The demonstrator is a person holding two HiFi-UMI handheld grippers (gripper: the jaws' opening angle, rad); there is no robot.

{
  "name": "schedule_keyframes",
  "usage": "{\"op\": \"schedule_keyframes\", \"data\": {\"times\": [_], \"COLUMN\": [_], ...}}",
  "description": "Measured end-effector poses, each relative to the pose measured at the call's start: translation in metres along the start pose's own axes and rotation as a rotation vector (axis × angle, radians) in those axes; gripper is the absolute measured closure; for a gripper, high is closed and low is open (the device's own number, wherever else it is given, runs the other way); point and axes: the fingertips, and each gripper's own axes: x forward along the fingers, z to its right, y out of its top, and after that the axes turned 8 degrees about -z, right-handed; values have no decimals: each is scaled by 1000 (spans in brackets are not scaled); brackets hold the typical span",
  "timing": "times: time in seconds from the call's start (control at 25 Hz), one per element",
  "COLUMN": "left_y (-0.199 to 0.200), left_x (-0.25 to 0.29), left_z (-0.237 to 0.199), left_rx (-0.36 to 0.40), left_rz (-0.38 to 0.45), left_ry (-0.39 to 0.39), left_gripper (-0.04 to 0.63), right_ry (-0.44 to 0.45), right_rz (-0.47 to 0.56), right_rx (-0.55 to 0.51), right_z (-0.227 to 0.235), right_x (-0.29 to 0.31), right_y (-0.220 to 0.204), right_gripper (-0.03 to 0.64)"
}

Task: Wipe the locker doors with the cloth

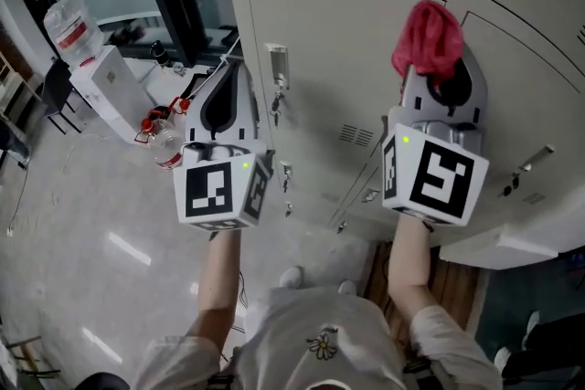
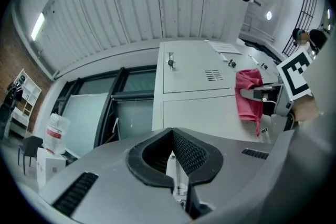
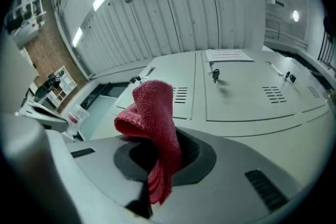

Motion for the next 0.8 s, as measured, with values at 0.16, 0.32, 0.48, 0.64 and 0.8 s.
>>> {"op": "schedule_keyframes", "data": {"times": [0.16, 0.32, 0.48, 0.64, 0.8], "left_y": [-2, -4, -8, -11, -11], "left_x": [-5, -10, -20, -25, -30], "left_z": [-16, -34, -54, -67, -79], "left_rx": [18, 21, -5, 6, 5], "left_rz": [-5, -11, -31, -26, -24], "left_ry": [23, 49, 103, 111, 136], "left_gripper": [580, 578, 580, 580, 580], "right_ry": [182, 283, 269, 213, 187], "right_rz": [94, 94, 30, 5, -11], "right_rx": [65, 29, 48, -67, -106], "right_z": [-67, -134, -180, -205, -214], "right_x": [6, 36, 63, 77, 84], "right_y": [9, 2, -12, -22, -27], "right_gripper": [586, 586, 586, 586, 586]}}
